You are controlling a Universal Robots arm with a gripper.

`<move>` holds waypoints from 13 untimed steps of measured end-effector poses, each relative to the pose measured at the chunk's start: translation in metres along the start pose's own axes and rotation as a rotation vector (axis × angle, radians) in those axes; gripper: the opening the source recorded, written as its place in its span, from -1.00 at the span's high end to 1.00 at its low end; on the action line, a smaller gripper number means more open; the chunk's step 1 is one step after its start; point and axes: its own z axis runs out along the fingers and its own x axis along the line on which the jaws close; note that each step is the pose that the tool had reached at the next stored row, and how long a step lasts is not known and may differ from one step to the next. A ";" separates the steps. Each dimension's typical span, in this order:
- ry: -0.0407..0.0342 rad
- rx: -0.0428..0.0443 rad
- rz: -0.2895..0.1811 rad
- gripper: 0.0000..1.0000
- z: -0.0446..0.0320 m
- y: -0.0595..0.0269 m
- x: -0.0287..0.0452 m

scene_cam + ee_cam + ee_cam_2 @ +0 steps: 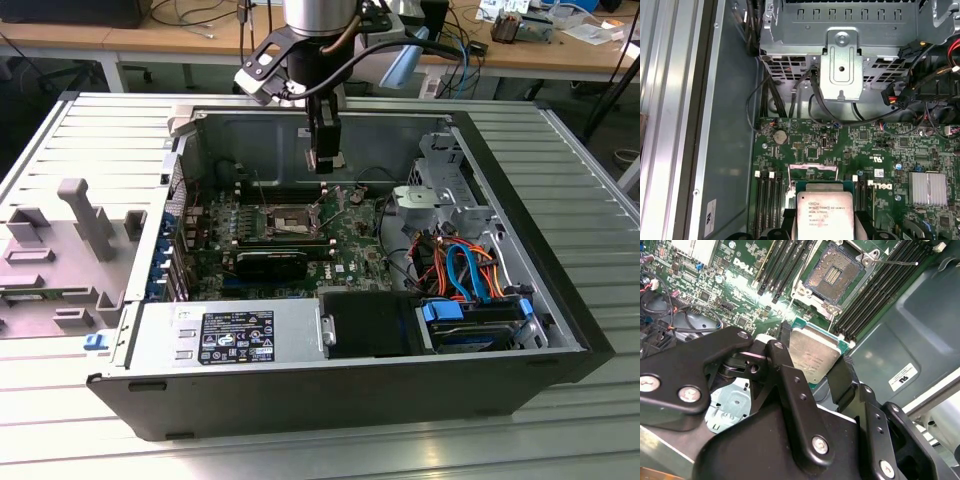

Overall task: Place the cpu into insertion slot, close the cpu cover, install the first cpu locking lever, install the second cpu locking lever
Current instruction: 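Place the cpu into insertion slot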

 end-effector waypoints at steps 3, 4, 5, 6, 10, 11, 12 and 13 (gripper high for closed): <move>-0.0003 0.0000 0.004 -0.08 0.0002 0.0000 0.0000; -0.0005 0.0000 0.007 -0.08 0.0004 0.0000 0.0000; -0.0007 0.0000 0.008 -0.08 0.0004 0.0000 0.0000; -0.0008 0.0000 0.009 -0.08 0.0005 0.0000 0.0000; -0.0012 0.0000 0.015 -0.08 0.0008 -0.0001 0.0000; -0.0015 0.0000 0.018 -0.08 0.0009 -0.0001 0.0000; -0.0016 0.0000 0.020 -0.08 0.0009 -0.0001 0.0000; -0.0017 0.0000 0.021 -0.08 0.0009 -0.0001 0.0000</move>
